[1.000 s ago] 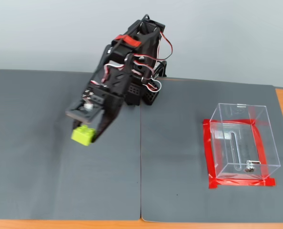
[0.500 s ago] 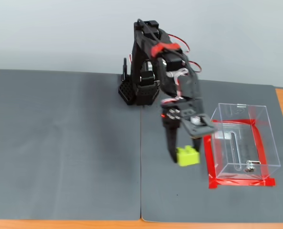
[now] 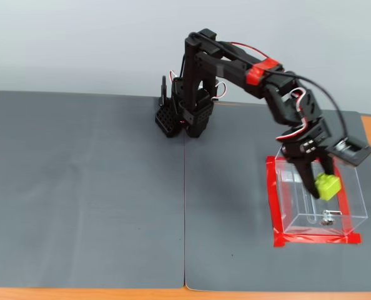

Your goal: Pick the green lego block and place it into the transparent box

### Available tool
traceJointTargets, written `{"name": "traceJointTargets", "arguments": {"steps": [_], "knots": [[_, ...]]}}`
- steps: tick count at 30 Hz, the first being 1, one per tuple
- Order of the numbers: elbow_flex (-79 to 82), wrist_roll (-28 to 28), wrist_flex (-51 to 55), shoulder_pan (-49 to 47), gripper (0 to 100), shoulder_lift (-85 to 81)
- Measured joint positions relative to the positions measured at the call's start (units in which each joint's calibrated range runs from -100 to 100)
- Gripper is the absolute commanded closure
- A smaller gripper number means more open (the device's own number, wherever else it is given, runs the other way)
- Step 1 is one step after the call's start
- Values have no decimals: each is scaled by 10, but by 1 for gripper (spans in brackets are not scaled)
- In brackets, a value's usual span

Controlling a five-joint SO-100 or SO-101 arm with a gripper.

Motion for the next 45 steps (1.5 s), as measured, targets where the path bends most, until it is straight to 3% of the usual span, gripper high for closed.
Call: {"name": "traceJointTargets", "arguments": {"steps": [11, 28, 35, 45], "knots": [[0, 0, 0, -106, 86, 45], [-3, 0, 0, -118, 85, 69], [2, 0, 0, -118, 70, 69], [16, 0, 0, -118, 70, 69]]}}
